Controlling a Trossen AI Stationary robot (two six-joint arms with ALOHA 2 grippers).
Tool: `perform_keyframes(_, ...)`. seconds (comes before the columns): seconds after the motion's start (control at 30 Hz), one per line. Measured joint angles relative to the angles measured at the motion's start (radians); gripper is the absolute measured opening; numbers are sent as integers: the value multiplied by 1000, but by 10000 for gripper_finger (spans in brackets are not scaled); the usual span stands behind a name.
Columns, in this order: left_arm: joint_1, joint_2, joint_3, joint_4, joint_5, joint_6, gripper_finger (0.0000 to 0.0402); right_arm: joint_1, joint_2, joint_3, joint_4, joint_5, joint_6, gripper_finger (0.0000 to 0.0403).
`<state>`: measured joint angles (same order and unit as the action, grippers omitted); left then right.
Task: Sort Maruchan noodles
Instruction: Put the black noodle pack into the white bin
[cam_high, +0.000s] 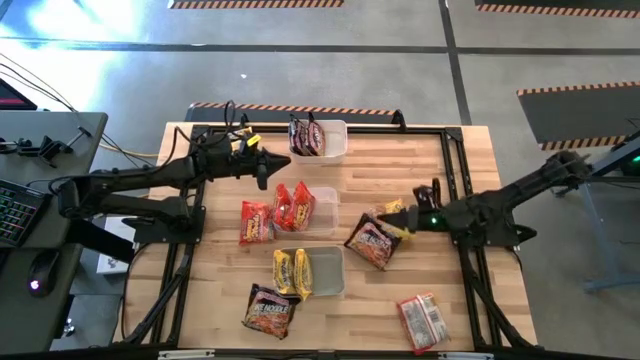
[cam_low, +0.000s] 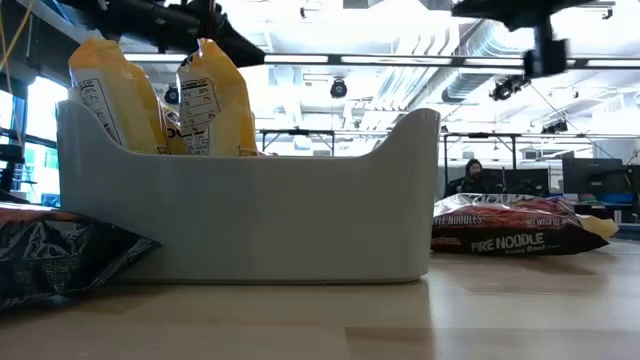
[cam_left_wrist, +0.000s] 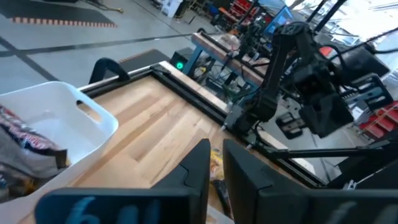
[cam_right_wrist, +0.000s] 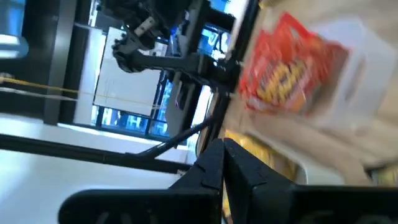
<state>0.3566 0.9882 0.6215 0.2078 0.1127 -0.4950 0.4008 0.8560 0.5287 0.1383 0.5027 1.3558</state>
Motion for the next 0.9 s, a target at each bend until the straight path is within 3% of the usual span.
perform_keyframes(0.13,0,0,20,-2,19,-22,58,-100,2,65,-91,-115,-82,0)
perform_keyframes(0.3,0,0,22,-22,34,-28,75,-144,22,201,-546,-264,12,11)
perform_keyframes(0.5,-5,0,22,-51,34,-50,76,-52,133,306,-852,-352,299,115)
perform_keyframes(0.7,-22,0,22,-58,35,-20,76,77,270,234,-836,-339,633,222)
perform_keyframes(0.9,-18,0,22,-54,59,17,76,132,329,115,-683,-217,742,240)
